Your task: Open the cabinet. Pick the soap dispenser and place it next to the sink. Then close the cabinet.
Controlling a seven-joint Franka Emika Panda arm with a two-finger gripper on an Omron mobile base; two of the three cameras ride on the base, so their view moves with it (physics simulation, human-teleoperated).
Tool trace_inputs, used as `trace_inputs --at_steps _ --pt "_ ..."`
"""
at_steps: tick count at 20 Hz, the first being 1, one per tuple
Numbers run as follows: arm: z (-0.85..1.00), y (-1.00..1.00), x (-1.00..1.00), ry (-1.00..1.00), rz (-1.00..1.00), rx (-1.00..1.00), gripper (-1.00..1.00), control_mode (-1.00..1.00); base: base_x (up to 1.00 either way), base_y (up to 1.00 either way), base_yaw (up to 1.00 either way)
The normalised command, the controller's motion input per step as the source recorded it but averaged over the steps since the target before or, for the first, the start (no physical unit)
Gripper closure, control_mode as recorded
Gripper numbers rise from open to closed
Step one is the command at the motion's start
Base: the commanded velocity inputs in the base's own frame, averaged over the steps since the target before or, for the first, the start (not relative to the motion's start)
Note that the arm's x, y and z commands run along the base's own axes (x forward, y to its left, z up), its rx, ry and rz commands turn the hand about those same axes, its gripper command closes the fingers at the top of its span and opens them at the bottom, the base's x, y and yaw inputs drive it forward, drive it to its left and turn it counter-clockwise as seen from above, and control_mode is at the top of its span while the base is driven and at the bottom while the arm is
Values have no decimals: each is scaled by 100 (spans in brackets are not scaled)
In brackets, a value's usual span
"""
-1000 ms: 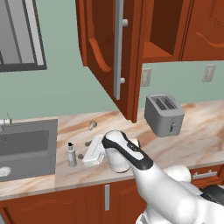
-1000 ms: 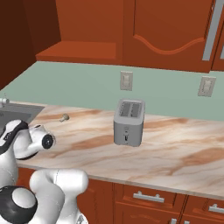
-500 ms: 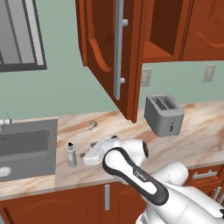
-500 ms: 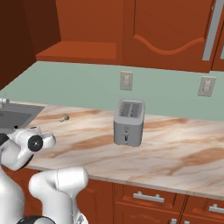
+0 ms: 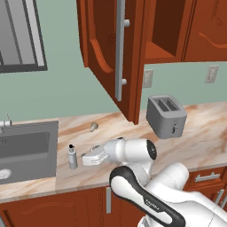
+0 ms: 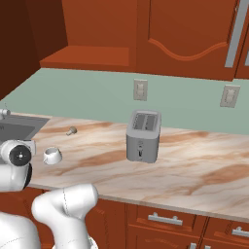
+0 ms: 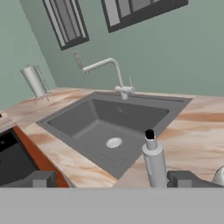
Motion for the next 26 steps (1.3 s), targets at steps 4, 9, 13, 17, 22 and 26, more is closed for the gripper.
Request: trace_inputs --at_steps 4,9,13,17,22,26 --pt "52 -15 -36 12 -1 -3 -100 -100 0 0 0" --pt "50 -13 -40 16 -6 -2 -100 -100 0 0 0" --pt "39 -12 -50 9 -9 0 -100 -100 0 0 0" --pt "28 -10 -54 8 -14 -2 -100 -100 0 0 0" --pt "11 -13 -61 5 -15 -3 -100 -100 0 0 0" --pt "21 -9 -52 5 -17 0 -100 -100 0 0 0"
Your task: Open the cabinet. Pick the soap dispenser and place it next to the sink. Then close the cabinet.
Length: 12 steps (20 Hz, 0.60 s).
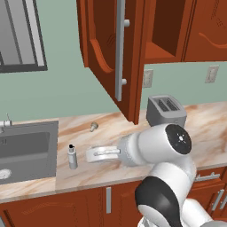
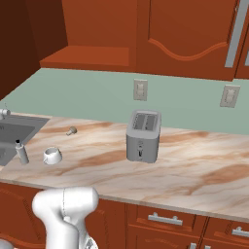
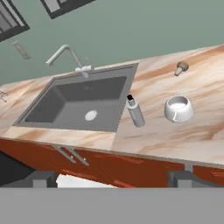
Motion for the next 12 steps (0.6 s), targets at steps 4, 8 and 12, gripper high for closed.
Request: trace_inputs --at_steps 4,8,12 --pt "35 -4 -36 4 -21 1 -100 -100 0 0 0" --pt "44 0 -14 0 -19 1 -100 -100 0 0 0" --pt "46 0 0 -6 -26 0 -100 -100 0 0 0"
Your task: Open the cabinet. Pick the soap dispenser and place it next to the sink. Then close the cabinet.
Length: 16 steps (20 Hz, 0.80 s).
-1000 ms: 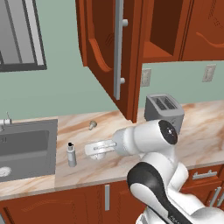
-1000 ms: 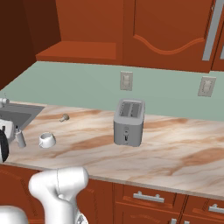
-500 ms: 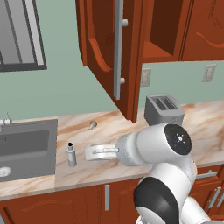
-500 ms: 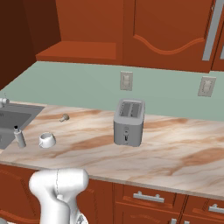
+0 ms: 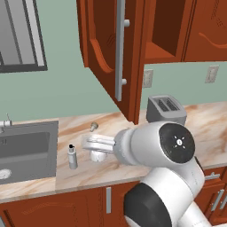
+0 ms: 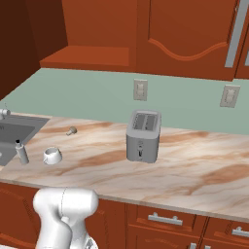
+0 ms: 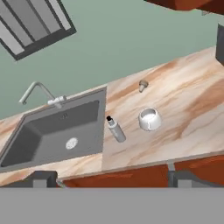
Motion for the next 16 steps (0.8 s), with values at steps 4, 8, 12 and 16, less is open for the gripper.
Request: trace_inputs --at_steps 4,8,12,16 --pt "46 0 8 -15 -26 0 -100 -100 0 0 0" --pt "43 9 4 -22 -23 1 -100 -100 0 0 0" --pt "31 8 9 -31 -16 5 -100 -100 0 0 0" --pt "12 9 12 -42 -6 10 -100 -100 0 0 0"
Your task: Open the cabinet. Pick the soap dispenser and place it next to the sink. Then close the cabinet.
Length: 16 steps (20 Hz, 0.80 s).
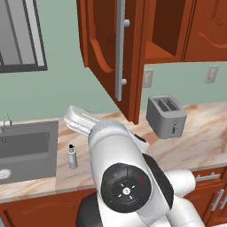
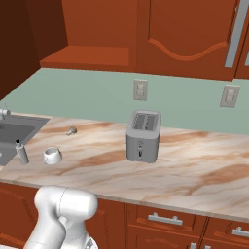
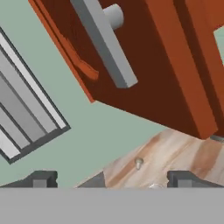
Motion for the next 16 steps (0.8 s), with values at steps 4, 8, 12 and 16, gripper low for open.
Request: trace_inputs --at_steps 4,8,12,16 --pt "18 6 21 -36 -2 19 -100 -100 0 0 0" --pt "14 0 29 -27 0 25 -100 -100 0 0 0" --pt "17 2 29 -21 -5 33 -100 -100 0 0 0" --pt "16 11 20 -16 -11 35 -100 -100 0 0 0"
